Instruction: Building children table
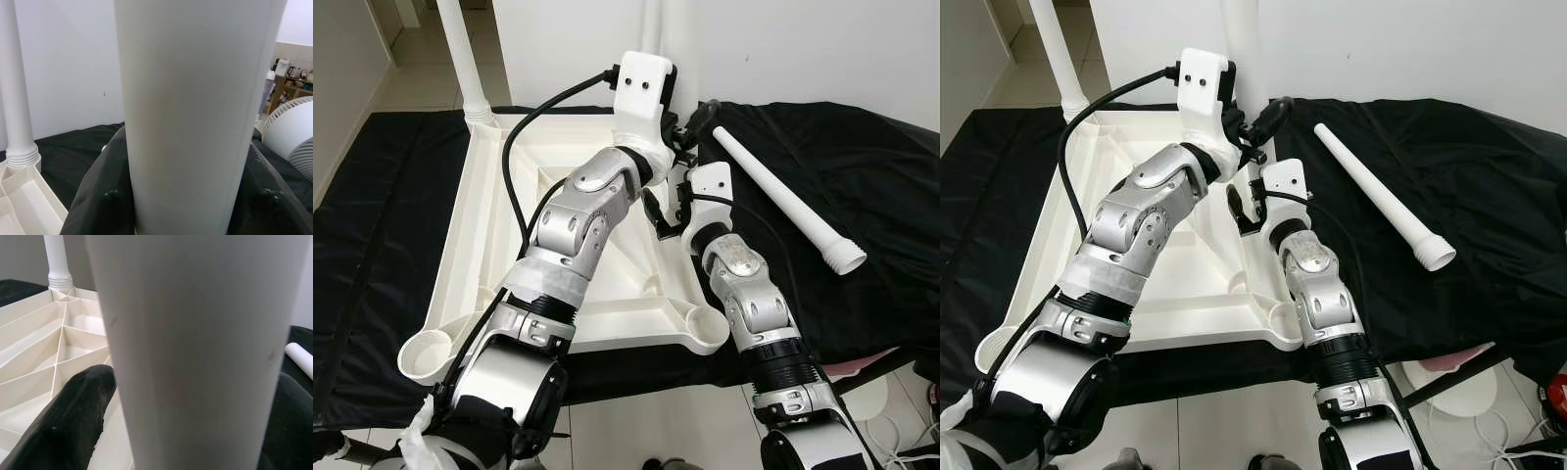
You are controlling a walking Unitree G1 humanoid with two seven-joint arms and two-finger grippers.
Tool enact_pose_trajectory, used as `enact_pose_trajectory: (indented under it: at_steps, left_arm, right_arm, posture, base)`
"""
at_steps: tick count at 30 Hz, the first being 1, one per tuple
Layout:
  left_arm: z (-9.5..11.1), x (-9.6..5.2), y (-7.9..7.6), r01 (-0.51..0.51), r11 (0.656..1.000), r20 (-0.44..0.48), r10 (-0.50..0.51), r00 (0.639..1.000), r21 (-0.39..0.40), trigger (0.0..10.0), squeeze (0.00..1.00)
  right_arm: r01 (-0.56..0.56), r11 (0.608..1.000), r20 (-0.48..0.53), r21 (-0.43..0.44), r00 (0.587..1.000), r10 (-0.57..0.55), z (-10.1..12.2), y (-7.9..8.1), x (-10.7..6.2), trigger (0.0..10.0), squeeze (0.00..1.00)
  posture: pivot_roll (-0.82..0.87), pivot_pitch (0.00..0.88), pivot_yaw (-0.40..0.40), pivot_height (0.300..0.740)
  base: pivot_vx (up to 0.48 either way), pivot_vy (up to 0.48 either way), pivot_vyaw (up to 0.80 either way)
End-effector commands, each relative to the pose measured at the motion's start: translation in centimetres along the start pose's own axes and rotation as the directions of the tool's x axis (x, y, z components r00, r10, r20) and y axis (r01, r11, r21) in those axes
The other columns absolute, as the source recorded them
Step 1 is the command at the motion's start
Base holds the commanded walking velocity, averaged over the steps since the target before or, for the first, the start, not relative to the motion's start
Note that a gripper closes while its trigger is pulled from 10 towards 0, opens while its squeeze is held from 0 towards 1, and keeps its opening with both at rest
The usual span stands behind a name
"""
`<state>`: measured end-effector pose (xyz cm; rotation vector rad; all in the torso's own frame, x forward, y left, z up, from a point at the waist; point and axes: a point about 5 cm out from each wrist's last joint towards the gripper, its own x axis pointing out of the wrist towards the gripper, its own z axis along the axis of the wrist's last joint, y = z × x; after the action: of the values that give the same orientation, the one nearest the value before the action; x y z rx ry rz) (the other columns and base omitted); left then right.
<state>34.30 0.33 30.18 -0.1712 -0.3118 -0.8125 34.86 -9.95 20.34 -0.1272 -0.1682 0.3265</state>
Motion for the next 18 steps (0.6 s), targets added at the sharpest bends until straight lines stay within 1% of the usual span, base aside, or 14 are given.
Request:
enact_pose_trajectory:
  at_steps: [1, 5, 6, 7, 11, 12, 13, 14, 18]
  left_arm:
    - [0.25, 0.04, -0.52, 0.010, 1.000, 0.011, -0.010, 1.000, 0.014, 10.0, 0.00]
    - [0.24, 0.04, -0.68, 0.010, 1.000, 0.011, -0.010, 1.000, 0.013, 10.0, 0.00]
    - [0.24, 0.04, -0.75, 0.012, 1.000, 0.011, -0.012, 1.000, 0.012, 10.0, 0.00]
    - [0.24, 0.06, -0.82, 0.013, 1.000, 0.011, -0.013, 1.000, 0.011, 10.0, 0.00]
    - [0.23, 0.07, -0.88, 0.015, 1.000, 0.011, -0.015, 1.000, 0.010, 10.0, 0.00]
    - [0.19, 0.09, -0.98, 0.016, 1.000, 0.010, -0.016, 1.000, 0.009, 10.0, 0.00]
    - [0.19, 0.09, -0.98, 0.016, 1.000, 0.010, -0.016, 1.000, 0.009, 10.0, 0.00]
    - [0.15, 0.11, -1.10, 0.020, 1.000, 0.009, -0.020, 1.000, 0.007, 10.0, 0.00]
    - [0.05, 0.10, -1.44, 0.028, 1.000, 0.006, -0.028, 1.000, 0.005, 10.0, 0.00]
  right_arm:
    - [-0.013, 1.000, -0.016, -0.005, 1.000, 0.013, 0.04, 0.12, 0.18, 10.0, 0.00]
    - [-0.027, 0.999, -0.017, -0.021, 1.000, 0.027, 0.24, 0.21, 0.19, 10.0, 0.00]
    - [-0.035, 0.999, -0.018, -0.025, 0.999, 0.035, 0.30, 0.28, 0.19, 9.1, 0.00]
    - [-0.042, 0.998, -0.019, -0.041, 0.999, 0.041, 0.34, 0.32, 0.19, 7.0, 0.00]
    - [-0.046, 0.997, -0.020, -0.055, 0.999, 0.045, 0.37, 0.35, 0.19, 7.0, 0.00]
    - [-0.054, 0.997, -0.025, -0.058, 0.998, 0.052, 0.33, 0.40, 0.19, 4.2, 0.00]
    - [-0.054, 0.997, -0.025, -0.058, 0.998, 0.052, 0.33, 0.40, 0.19, 4.2, 0.00]
    - [-0.063, 0.996, -0.032, -0.071, 0.998, 0.061, 0.26, 0.42, 0.16, 0.0, 0.00]
    - [-0.094, 0.989, -0.056, -0.116, 0.995, 0.088, -0.20, 0.78, 0.03, 0.0, 0.00]
  posture:
    - [0.01, 0.055, -0.033, 0.740]
    - [0.01, 0.057, -0.033, 0.740]
    - [0.01, 0.057, -0.033, 0.740]
    - [0.01, 0.056, -0.032, 0.740]
    - [0.01, 0.056, -0.032, 0.740]
    - [0.01, 0.056, -0.032, 0.740]
    - [0.01, 0.056, -0.032, 0.740]
    - [0.01, 0.056, -0.032, 0.740]
    - [0.01, 0.051, -0.031, 0.740]
  base:
    - [0.000, 0.000, 0.00]
    - [0.000, 0.000, 0.00]
    - [0.000, 0.000, 0.00]
    - [0.000, 0.000, 0.00]
    - [0.000, 0.000, 0.00]
    - [0.000, 0.000, 0.00]
    - [0.000, 0.000, 0.00]
    - [0.000, 0.000, 0.00]
    - [0.000, 0.000, 0.00]
